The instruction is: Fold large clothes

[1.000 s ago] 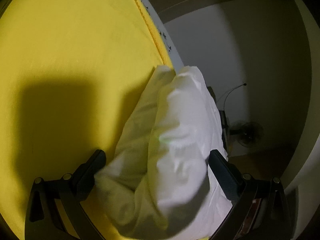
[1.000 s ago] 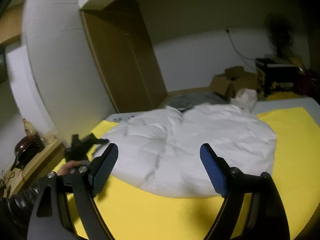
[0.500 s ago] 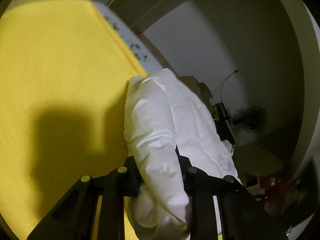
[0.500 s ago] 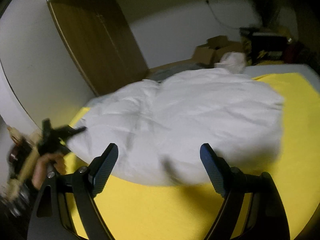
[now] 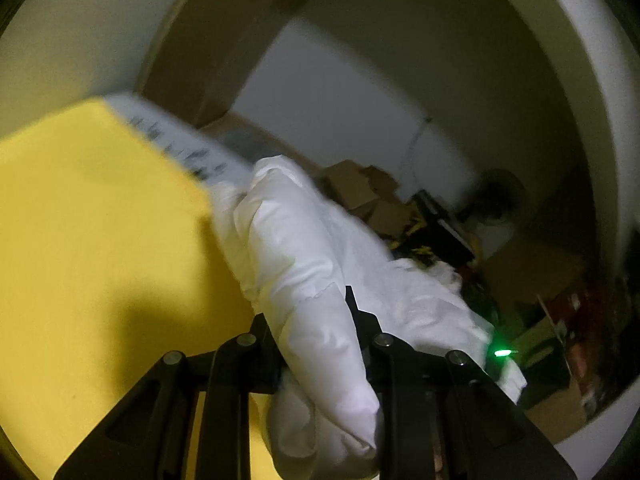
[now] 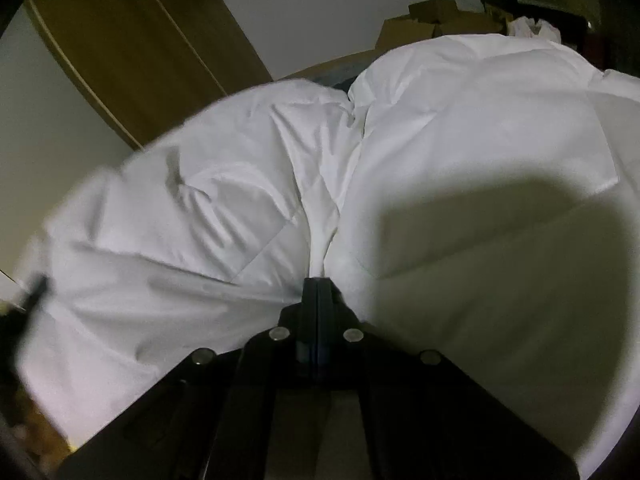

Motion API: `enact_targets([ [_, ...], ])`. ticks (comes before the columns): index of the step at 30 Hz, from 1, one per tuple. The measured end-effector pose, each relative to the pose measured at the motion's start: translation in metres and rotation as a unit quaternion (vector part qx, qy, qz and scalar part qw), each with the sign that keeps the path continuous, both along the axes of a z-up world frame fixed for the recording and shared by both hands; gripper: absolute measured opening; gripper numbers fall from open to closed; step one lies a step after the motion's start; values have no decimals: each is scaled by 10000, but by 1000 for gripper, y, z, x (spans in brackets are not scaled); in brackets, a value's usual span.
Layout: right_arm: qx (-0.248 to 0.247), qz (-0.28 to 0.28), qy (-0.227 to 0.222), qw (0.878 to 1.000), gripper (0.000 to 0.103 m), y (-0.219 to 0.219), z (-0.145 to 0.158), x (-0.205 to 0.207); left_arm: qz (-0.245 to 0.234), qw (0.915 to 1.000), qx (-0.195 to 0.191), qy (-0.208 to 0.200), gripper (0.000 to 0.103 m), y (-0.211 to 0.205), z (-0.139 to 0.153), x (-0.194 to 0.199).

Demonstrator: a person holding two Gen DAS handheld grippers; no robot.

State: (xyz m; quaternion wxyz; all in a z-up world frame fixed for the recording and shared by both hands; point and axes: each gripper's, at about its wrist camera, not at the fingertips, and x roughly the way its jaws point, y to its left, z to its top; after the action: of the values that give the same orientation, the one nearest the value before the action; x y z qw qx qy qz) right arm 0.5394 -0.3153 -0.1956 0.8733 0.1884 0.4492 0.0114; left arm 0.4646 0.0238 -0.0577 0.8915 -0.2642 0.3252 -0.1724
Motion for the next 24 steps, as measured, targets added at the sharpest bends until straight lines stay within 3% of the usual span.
enact_targets([
  [3, -201, 54, 2, 9998, 0, 4, -3, -1, -352, 9990, -22, -281, 22, -33, 28, -4],
  [9, 521, 125, -66, 9985, 0, -22, 5, -19, -529, 9977, -94, -418, 21, -72, 55, -2],
  [11, 807, -66, -307, 9962, 0, -41, 23, -46, -634, 9968, -41, -489, 21, -81, 61, -9],
  [13, 831, -152, -705, 9939, 0, -64, 49, -88, -727, 9956, 56, -581, 21, -93, 67, -15],
  [16, 865, -478, -908, 9910, 0, -108, 67, -133, -840, 9945, 38, -631, 21, -116, 74, -20],
  [19, 1017, -878, -1058, 9853, 0, -147, 69, -176, -1003, 9923, 156, -714, 21, -144, 84, -26],
  [22, 628, -1454, -1212, 9799, 0, -183, 69, -208, -1126, 9913, 104, -674, 21, -164, 89, -32],
  [24, 859, -1573, -1067, 9780, 0, -201, 56, -208, -1216, 9902, 146, -670, 21, -181, 91, -36],
])
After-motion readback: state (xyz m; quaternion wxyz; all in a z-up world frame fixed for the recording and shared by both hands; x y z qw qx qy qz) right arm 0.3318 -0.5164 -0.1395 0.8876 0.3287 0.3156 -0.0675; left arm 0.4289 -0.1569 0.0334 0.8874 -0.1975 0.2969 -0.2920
